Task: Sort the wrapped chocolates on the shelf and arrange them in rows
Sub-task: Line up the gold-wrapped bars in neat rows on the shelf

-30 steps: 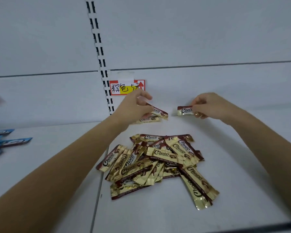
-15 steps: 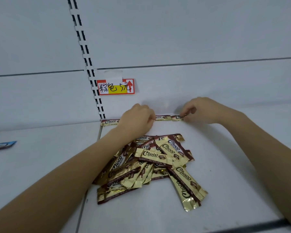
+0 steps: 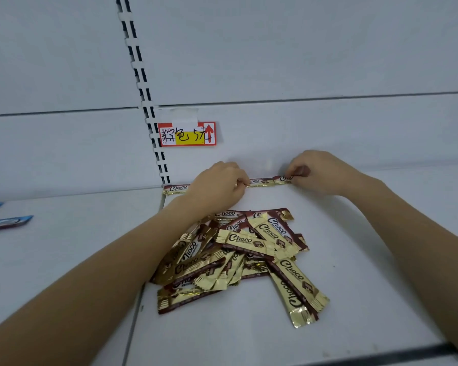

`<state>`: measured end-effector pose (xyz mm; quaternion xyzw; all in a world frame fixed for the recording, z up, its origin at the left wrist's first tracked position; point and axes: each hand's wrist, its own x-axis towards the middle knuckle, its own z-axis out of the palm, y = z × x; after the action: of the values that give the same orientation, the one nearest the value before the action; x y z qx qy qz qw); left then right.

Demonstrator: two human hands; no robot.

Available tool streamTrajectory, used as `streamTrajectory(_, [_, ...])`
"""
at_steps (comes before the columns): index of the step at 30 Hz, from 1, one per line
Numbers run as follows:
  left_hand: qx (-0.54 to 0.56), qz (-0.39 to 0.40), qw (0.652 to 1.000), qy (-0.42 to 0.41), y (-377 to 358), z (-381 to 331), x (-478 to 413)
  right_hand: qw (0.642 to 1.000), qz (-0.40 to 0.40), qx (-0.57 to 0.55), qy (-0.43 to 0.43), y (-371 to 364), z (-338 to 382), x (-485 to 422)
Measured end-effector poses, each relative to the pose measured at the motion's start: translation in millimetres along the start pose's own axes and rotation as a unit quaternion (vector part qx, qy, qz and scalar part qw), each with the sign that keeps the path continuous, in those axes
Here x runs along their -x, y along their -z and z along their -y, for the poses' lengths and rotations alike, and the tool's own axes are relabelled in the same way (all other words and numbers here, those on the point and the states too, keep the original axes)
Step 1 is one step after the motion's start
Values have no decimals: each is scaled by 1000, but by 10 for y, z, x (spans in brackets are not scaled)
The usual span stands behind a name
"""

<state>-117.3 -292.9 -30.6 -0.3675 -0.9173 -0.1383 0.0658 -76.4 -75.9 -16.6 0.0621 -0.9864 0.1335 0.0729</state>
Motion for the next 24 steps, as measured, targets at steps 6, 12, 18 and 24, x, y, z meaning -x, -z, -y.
streamTrajectory(6, [44,82,996,-3,528,106,143,991,89,-99,31,134,394,110])
streamTrajectory(12, [78,210,974,19,511,144,491,961,264,-82,27,166,663,210])
streamTrajectory(18, [194,222,954,51,515,127,584,937,305,-172,-10,213,645,271])
streamTrajectory(24, [247,169,948,106,684,354,621,931,249,-265,-23,208,669,250])
